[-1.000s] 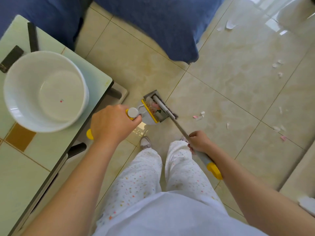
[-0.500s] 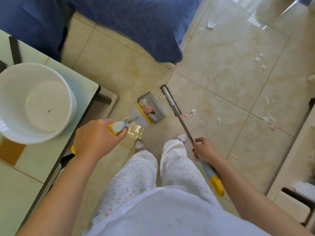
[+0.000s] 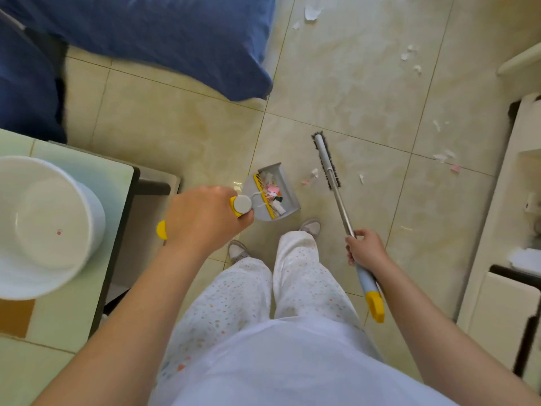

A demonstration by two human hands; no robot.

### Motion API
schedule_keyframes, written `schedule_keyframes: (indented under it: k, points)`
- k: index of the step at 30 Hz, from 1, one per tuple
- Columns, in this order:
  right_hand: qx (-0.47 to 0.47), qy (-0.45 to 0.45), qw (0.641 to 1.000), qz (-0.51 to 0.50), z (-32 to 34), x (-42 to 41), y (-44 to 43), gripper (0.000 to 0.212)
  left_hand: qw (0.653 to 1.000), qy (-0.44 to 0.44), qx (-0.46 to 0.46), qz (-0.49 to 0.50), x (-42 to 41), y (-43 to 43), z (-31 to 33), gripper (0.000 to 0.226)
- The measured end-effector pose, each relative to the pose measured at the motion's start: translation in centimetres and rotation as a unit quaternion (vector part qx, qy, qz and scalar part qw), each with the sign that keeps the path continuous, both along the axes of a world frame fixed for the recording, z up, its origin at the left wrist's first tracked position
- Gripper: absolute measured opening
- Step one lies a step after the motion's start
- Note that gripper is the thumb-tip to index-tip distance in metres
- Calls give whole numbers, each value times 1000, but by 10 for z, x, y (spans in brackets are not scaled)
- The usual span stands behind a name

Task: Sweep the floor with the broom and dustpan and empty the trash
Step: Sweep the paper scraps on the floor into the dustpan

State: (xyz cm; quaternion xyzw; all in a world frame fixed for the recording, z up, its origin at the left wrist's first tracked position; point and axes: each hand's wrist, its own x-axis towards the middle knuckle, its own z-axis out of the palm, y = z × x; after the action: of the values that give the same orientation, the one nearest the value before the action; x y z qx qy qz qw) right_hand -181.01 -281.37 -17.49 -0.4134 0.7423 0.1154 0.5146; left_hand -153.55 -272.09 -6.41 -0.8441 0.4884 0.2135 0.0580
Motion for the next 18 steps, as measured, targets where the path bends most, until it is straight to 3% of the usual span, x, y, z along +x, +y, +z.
schedule_keyframes:
  k: [7, 13, 18]
  points:
    - [57, 1, 998, -11, -15, -4, -17, 38, 1000, -14, 19, -6, -29, -10, -4, 47]
    - [132, -47, 989, 47, 2, 4, -10, 8, 1000, -13, 25, 9, -30, -18, -4, 46]
    - [144, -65, 986, 59, 31, -16, 1, 21, 1000, -18, 13, 6, -31, -15, -4, 48]
